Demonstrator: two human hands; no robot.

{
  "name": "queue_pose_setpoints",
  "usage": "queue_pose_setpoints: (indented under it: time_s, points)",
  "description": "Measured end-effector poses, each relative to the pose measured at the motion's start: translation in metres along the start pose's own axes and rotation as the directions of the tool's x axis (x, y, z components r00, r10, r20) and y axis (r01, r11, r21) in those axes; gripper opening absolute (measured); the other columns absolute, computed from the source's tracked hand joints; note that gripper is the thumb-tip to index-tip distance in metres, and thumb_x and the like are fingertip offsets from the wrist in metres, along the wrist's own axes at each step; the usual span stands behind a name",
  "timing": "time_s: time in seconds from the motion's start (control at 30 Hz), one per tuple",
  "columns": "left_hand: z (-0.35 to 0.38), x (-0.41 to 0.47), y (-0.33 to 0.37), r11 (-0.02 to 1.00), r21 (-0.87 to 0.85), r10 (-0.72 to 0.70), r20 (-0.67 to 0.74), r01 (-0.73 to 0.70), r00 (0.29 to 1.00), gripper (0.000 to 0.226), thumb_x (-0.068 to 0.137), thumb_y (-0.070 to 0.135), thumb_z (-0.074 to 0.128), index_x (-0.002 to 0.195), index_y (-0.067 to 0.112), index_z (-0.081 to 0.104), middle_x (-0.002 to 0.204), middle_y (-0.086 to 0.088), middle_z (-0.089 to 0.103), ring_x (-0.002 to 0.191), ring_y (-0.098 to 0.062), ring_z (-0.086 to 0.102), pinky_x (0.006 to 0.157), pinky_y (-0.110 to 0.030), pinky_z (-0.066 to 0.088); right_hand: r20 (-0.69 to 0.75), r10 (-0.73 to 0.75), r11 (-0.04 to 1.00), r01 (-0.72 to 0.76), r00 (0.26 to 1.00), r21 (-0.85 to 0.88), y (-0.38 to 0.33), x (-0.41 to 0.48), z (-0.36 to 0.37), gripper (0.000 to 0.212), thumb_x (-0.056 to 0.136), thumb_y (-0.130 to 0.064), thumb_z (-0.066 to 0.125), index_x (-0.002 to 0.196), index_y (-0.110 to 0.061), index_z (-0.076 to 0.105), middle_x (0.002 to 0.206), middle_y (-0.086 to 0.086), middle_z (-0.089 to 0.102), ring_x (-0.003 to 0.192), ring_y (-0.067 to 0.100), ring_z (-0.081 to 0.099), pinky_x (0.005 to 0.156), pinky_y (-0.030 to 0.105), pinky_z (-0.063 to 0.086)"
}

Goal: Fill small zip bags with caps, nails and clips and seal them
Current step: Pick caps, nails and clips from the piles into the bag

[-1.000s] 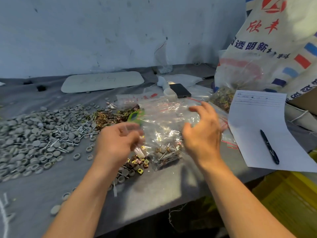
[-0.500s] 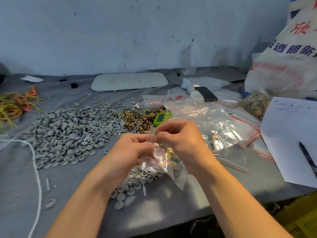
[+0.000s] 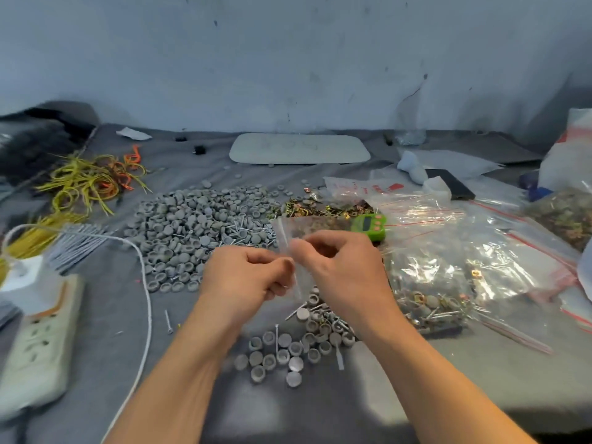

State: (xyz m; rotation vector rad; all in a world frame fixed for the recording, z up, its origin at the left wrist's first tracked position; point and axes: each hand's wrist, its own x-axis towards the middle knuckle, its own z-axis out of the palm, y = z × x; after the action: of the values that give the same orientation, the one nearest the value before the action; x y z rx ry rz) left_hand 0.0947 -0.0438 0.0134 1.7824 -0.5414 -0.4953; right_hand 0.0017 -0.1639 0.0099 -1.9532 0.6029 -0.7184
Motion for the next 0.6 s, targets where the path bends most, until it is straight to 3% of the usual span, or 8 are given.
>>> queue_pose_setpoints:
  time_s: [0.07, 0.13, 0.2, 0.27, 0.37, 0.47, 0.53, 0.6]
  points:
    - [-0.004, -0.005, 0.001, 0.998, 0.065, 0.029, -0.047, -0.026, 0.998, 0.024, 0.071, 0.006, 0.076, 0.057, 0.025, 0.078, 0.056, -0.004, 0.07, 0.048, -0.012, 0.062, 0.048, -0.023, 0.048, 0.141, -0.009, 0.996, -0.004, 0.99, 0.089, -0.006, -0.002, 0.014, 0.027, 0.091, -0.036, 0.072, 0.073, -0.017, 0.078, 0.058, -0.003, 0.067, 0.052, 0.003, 0.052, 0.054, 0.025, 0.042]
    - [-0.01, -0.008, 0.001, 0.985, 0.166, 0.074, -0.099, -0.057, 0.992, 0.006, 0.052, 0.035, 0.072, 0.056, 0.034, 0.077, 0.053, 0.0, 0.069, 0.048, -0.013, 0.063, 0.05, -0.029, 0.05, 0.206, -0.023, 0.99, -0.006, 0.978, 0.139, -0.012, -0.001, 0.027, 0.031, 0.096, -0.028, 0.067, 0.073, -0.01, 0.077, 0.059, 0.009, 0.066, 0.053, 0.01, 0.05, 0.055, 0.033, 0.041]
    - [-0.018, -0.008, -0.001, 0.983, 0.171, 0.091, -0.141, -0.067, 0.986, 0.027, 0.039, 0.055, 0.064, 0.056, 0.037, 0.075, 0.052, 0.003, 0.068, 0.048, -0.013, 0.062, 0.055, -0.032, 0.051, 0.256, -0.014, 0.98, -0.038, 0.967, 0.196, -0.018, 0.003, 0.033, 0.03, 0.097, -0.021, 0.063, 0.075, -0.008, 0.078, 0.063, 0.014, 0.07, 0.055, 0.014, 0.053, 0.057, 0.034, 0.043]
    - [-0.023, -0.009, -0.004, 0.995, 0.089, 0.062, -0.123, -0.051, 0.991, 0.035, 0.041, 0.06, 0.068, 0.056, 0.029, 0.074, 0.051, 0.001, 0.066, 0.048, -0.014, 0.057, 0.056, -0.033, 0.047, 0.311, 0.001, 0.975, -0.07, 0.95, 0.21, -0.018, 0.005, 0.034, 0.031, 0.099, -0.017, 0.059, 0.079, -0.002, 0.078, 0.069, 0.022, 0.071, 0.058, 0.02, 0.056, 0.058, 0.036, 0.044]
    - [-0.028, -0.02, -0.008, 1.0, 0.024, 0.014, -0.023, -0.014, 1.0, 0.022, 0.06, 0.038, 0.083, 0.051, 0.024, 0.07, 0.047, 0.002, 0.061, 0.044, -0.011, 0.048, 0.051, -0.025, 0.038, 0.401, -0.021, 0.985, -0.05, 0.916, 0.166, -0.014, 0.0, 0.031, 0.036, 0.102, -0.01, 0.052, 0.076, 0.006, 0.071, 0.065, 0.024, 0.068, 0.056, 0.027, 0.056, 0.054, 0.035, 0.044]
    - [-0.035, -0.023, -0.015, 0.997, -0.074, -0.001, 0.057, 0.005, 0.998, 0.041, 0.08, 0.001, 0.08, 0.048, 0.019, 0.061, 0.042, 0.009, 0.053, 0.037, 0.0, 0.041, 0.043, -0.011, 0.031, 0.426, -0.053, 0.999, 0.047, 0.903, 0.025, -0.016, -0.002, 0.028, 0.042, 0.104, -0.016, 0.052, 0.066, -0.004, 0.068, 0.056, 0.009, 0.066, 0.05, 0.014, 0.054, 0.051, 0.024, 0.041]
    - [-0.042, -0.024, -0.013, 0.984, -0.173, -0.014, 0.124, 0.036, 0.992, 0.042, 0.086, -0.006, 0.072, 0.055, 0.016, 0.055, 0.043, 0.012, 0.051, 0.037, 0.003, 0.042, 0.043, -0.007, 0.032, 0.416, -0.082, 0.995, 0.101, 0.905, -0.022, -0.02, 0.0, 0.032, 0.047, 0.105, -0.022, 0.053, 0.06, -0.011, 0.063, 0.05, -0.001, 0.06, 0.045, 0.004, 0.046, 0.049, 0.016, 0.036]
    - [-0.051, -0.024, -0.015, 0.945, -0.315, -0.038, 0.172, 0.091, 0.984, 0.04, 0.088, -0.004, 0.067, 0.057, 0.017, 0.052, 0.049, 0.009, 0.05, 0.042, 0.0, 0.04, 0.045, -0.011, 0.031, 0.414, -0.105, 0.993, 0.118, 0.904, -0.006, -0.025, 0.001, 0.042, 0.051, 0.105, -0.025, 0.054, 0.055, -0.02, 0.057, 0.047, -0.007, 0.052, 0.043, 0.003, 0.04, 0.048, 0.016, 0.032]
